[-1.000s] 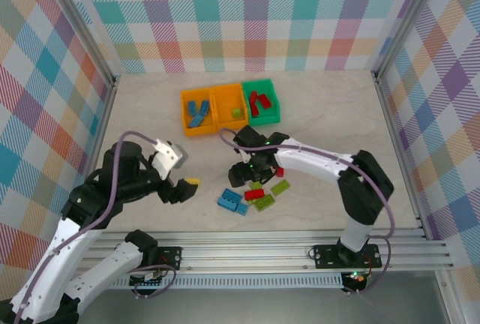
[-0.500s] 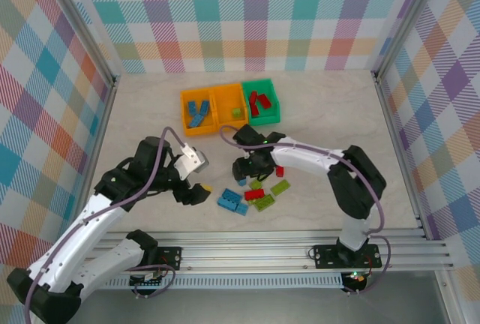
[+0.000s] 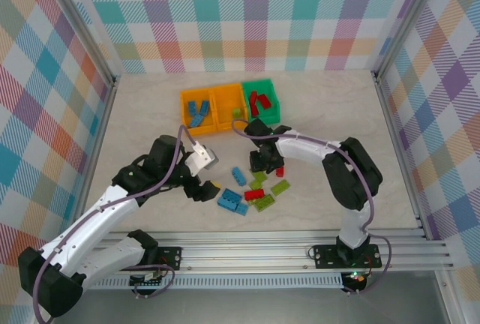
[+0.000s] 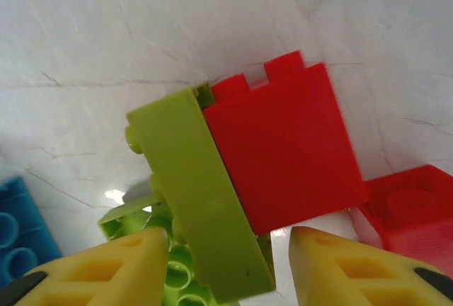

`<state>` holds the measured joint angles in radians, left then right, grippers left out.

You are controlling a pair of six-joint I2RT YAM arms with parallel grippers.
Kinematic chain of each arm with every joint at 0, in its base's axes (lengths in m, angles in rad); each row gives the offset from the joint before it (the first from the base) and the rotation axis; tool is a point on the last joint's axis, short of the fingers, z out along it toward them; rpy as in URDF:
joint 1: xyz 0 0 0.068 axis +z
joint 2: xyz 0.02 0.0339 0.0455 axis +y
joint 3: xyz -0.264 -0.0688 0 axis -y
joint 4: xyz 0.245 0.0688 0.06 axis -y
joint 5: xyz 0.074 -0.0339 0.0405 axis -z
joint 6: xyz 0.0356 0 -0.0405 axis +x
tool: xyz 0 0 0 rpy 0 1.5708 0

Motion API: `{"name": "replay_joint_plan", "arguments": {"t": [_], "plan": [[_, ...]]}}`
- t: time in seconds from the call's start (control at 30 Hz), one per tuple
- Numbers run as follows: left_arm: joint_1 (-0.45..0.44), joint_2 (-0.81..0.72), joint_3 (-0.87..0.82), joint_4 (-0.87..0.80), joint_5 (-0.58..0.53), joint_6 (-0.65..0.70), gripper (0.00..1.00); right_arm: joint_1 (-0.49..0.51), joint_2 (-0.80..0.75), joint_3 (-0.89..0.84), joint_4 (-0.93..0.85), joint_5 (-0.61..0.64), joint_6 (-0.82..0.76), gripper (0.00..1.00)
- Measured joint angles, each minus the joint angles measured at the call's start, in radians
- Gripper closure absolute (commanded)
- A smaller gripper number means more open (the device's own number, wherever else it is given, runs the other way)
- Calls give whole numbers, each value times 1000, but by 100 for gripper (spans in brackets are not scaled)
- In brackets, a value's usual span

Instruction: Sort the legos into containers by color

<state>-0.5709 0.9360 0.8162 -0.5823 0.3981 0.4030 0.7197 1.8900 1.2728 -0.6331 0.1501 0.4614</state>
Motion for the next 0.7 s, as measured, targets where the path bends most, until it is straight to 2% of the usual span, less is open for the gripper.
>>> {"name": "replay_joint_plan", "arguments": {"t": [0.3, 0.57, 0.7], "plan": [[-3, 0, -20, 22, -18, -15, 11, 1, 40, 70, -18, 4, -3, 87], [-3, -24, -42, 68, -58, -18, 5, 1, -105, 81, 4, 1, -58, 87], [-3, -77, -63, 100, -131, -24, 0, -5, -112, 196, 38, -19, -93, 87]]}}
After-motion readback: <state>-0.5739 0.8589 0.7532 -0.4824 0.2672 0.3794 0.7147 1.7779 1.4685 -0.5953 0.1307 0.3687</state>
